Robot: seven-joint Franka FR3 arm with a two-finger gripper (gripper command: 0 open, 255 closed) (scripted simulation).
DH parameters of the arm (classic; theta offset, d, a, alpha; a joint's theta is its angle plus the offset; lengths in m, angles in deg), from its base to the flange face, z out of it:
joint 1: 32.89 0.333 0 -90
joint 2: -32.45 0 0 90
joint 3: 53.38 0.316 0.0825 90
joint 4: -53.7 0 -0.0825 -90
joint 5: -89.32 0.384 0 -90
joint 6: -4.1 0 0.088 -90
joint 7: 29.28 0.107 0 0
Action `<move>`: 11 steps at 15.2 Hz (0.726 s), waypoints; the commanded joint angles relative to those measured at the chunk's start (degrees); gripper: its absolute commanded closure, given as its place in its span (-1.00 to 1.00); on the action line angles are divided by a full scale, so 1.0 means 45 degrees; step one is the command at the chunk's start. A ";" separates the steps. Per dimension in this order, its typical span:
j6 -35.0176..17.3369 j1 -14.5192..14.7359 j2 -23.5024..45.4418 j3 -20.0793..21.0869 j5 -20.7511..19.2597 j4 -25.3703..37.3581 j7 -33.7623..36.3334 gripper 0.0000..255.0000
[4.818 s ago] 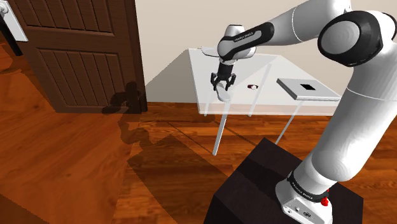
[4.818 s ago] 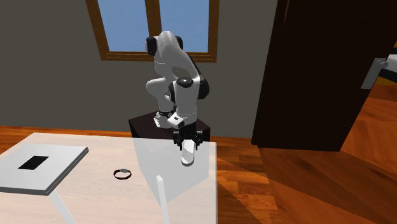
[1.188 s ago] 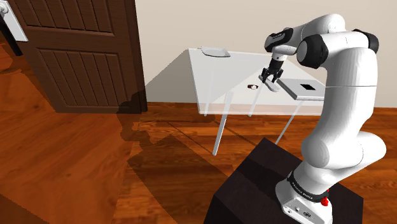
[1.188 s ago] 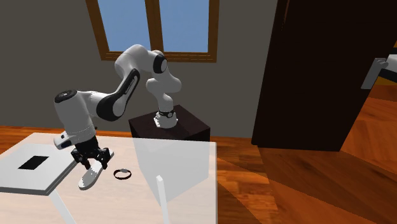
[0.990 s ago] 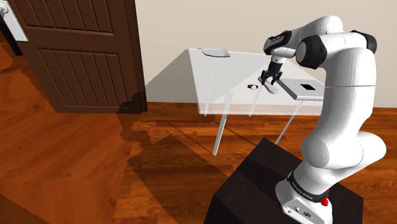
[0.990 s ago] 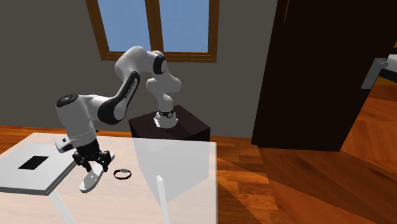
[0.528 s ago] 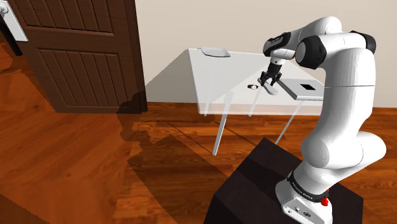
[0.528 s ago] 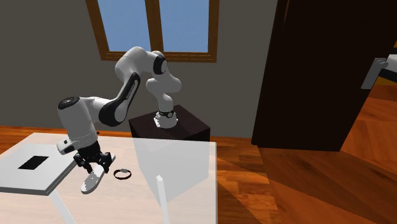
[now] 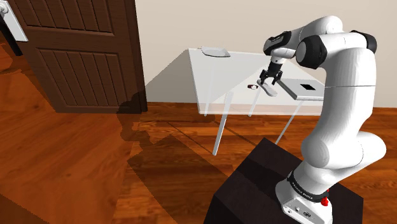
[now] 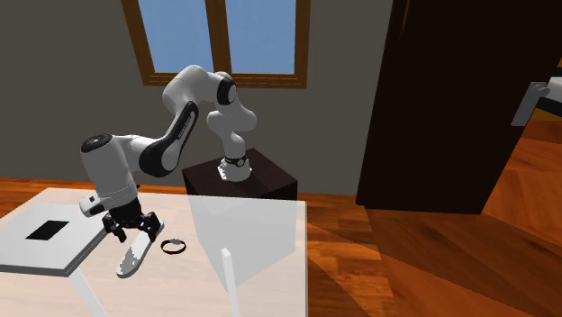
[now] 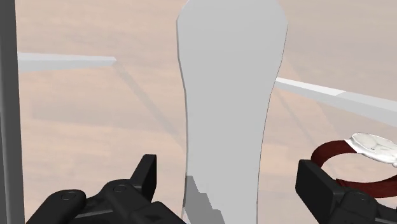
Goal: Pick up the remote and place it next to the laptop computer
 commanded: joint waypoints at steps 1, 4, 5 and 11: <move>0.0531 0.0003 -0.0217 -0.0058 -0.0096 0.0327 0.0062 -1.00; 0.1183 -0.0008 -0.0423 -0.0114 -0.0192 0.0788 0.0131 -1.00; 0.1182 -0.0008 -0.0424 -0.0114 -0.0193 0.0785 0.0131 -1.00; 0.1183 -0.0008 -0.0423 -0.0114 -0.0192 0.0788 0.0131 -1.00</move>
